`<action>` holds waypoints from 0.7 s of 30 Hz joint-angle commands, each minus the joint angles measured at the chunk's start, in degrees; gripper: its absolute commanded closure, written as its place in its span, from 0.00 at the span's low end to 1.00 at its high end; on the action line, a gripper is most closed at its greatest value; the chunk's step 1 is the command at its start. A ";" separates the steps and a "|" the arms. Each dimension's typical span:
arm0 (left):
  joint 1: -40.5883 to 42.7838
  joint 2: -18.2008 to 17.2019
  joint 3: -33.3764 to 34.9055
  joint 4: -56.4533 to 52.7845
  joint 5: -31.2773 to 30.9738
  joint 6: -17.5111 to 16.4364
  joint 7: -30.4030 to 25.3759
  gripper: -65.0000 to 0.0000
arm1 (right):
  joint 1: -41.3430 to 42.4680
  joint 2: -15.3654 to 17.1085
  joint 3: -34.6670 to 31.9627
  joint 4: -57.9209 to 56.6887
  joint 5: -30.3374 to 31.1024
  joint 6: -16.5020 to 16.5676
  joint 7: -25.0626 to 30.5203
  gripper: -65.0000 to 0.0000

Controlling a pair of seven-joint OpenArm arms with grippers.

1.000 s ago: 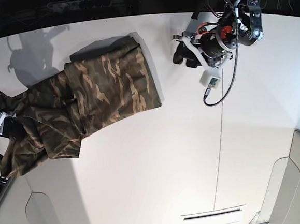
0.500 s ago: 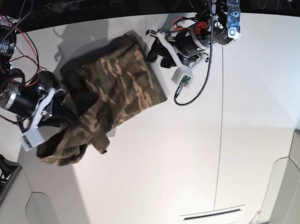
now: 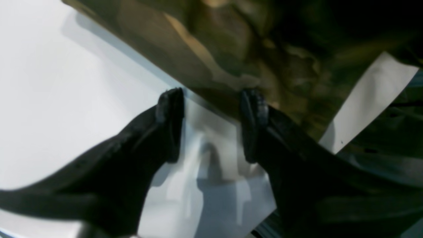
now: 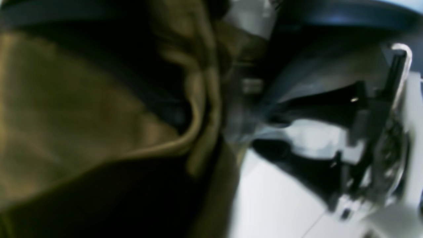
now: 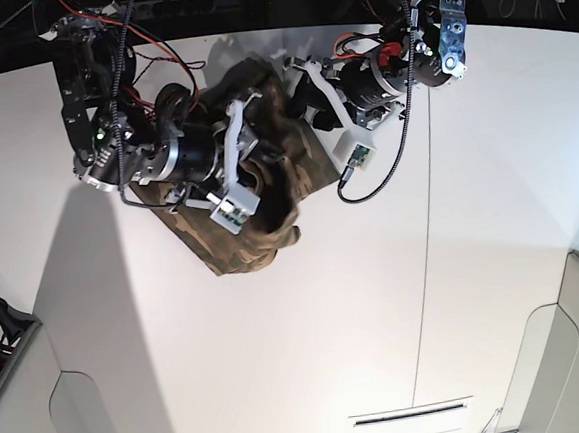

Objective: Fold the T-shirt properly
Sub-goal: 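Grasp the shirt's loose end with the right gripper and lift it, then fold the lifted end over the bundle with the right gripper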

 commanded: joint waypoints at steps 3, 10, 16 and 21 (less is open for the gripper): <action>-0.33 0.09 -0.20 0.76 -0.92 -0.22 1.66 0.52 | 0.79 -0.20 -4.98 0.48 -1.36 -0.20 3.13 0.42; -0.28 0.07 -7.98 0.87 -1.03 -0.26 5.79 0.52 | 0.79 -0.26 -12.79 0.74 -1.42 -1.62 3.91 0.43; -0.28 -0.37 -19.28 0.87 -4.83 -2.89 7.63 0.52 | 0.81 -1.77 -13.46 2.84 3.10 -1.57 3.89 0.43; -0.28 -1.22 -26.84 0.87 -12.11 -5.05 9.38 0.52 | 0.79 -2.43 -13.44 7.21 4.74 -1.55 3.69 0.43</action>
